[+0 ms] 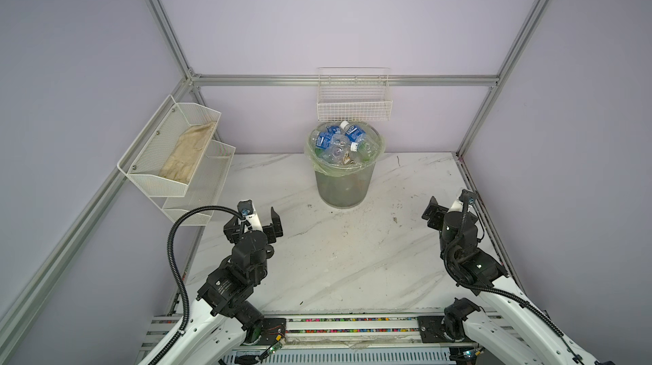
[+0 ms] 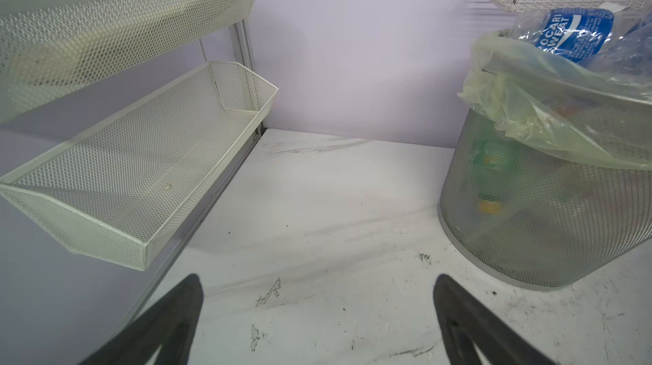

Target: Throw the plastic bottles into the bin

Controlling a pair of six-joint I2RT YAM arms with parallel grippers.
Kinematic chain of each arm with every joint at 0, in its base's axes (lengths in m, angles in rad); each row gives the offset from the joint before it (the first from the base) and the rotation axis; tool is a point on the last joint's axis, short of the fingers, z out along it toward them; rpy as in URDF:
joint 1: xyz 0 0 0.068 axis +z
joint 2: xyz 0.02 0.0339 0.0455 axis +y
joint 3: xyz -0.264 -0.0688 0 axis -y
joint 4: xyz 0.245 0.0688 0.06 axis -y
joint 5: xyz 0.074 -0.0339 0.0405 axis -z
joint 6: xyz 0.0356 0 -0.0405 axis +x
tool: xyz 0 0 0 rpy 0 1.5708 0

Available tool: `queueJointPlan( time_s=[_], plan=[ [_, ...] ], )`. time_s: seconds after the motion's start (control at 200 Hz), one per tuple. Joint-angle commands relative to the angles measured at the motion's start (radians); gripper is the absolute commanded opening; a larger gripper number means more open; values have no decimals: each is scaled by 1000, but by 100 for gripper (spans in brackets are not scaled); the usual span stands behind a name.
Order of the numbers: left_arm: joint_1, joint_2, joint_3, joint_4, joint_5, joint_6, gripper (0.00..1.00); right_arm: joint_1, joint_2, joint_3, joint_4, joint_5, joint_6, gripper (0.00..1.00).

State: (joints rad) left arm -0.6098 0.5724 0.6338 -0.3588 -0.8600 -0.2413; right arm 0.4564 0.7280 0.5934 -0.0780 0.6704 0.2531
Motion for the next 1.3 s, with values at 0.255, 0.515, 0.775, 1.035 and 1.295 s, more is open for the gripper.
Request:
queueJointPlan(
  time_s=[0.255,0.515,0.775,1.035,1.295],
  plan=[
    [1,24,-120,85,-63,0,100,5,-1,-73,90,65,-45,97],
    [3,37,-185,128,-76,-6,100,5,22,-111,171,76,-74,97],
    [18,37,-242,143,-89,-41,100,4,-16,-206,259,58,-92,97],
    [41,55,-260,152,-65,-65,100,4,51,-290,395,60,-63,98],
    [63,68,-255,147,-47,-71,100,5,37,-370,521,47,-82,97]
  ],
)
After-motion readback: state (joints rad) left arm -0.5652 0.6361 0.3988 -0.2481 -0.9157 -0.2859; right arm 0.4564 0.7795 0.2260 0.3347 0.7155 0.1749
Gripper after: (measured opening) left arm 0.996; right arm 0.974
